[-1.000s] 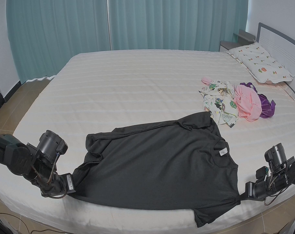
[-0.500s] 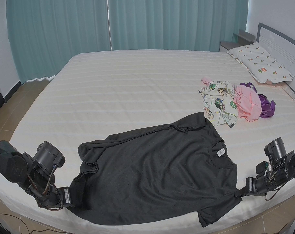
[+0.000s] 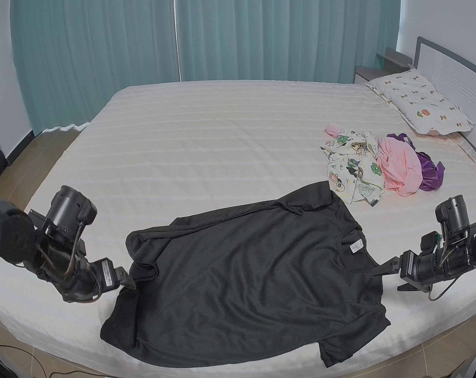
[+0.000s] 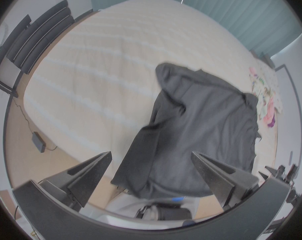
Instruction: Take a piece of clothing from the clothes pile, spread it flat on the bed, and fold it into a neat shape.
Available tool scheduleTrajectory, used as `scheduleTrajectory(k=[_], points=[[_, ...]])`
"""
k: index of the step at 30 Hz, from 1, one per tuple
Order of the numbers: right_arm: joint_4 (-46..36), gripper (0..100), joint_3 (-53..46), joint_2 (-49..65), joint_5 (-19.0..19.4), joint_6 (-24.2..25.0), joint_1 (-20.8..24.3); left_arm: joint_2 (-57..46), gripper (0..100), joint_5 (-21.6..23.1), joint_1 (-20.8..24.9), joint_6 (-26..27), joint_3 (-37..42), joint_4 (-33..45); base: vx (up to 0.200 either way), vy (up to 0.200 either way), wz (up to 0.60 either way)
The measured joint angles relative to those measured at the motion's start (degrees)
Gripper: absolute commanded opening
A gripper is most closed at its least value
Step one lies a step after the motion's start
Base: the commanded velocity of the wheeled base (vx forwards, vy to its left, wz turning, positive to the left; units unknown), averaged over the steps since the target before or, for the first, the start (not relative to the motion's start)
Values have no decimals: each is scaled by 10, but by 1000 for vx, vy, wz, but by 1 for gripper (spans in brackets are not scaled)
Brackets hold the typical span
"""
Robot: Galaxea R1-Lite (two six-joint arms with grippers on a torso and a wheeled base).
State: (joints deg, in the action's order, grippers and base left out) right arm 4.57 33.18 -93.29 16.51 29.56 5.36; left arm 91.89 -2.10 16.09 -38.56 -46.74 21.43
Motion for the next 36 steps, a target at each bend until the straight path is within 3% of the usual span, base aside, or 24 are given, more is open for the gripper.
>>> scheduleTrajectory(k=[11,21,30,31,36], points=[[29,100,17,-9,1,19,5,120,100,-4,-47,-7,-65,-189,0,0,0],[42,100,17,-20,1,22,17,247,100,-5,-74,-25,-197,-220,0,0,0],[44,100,20,-24,1,22,26,311,100,-6,-88,-25,-239,-222,0,0,0],[44,100,20,-25,0,22,27,316,0,-6,-88,-25,-243,-222,0,0,0],[44,100,21,-28,1,22,28,337,0,-7,-89,-27,-264,-222,0,0,0]])
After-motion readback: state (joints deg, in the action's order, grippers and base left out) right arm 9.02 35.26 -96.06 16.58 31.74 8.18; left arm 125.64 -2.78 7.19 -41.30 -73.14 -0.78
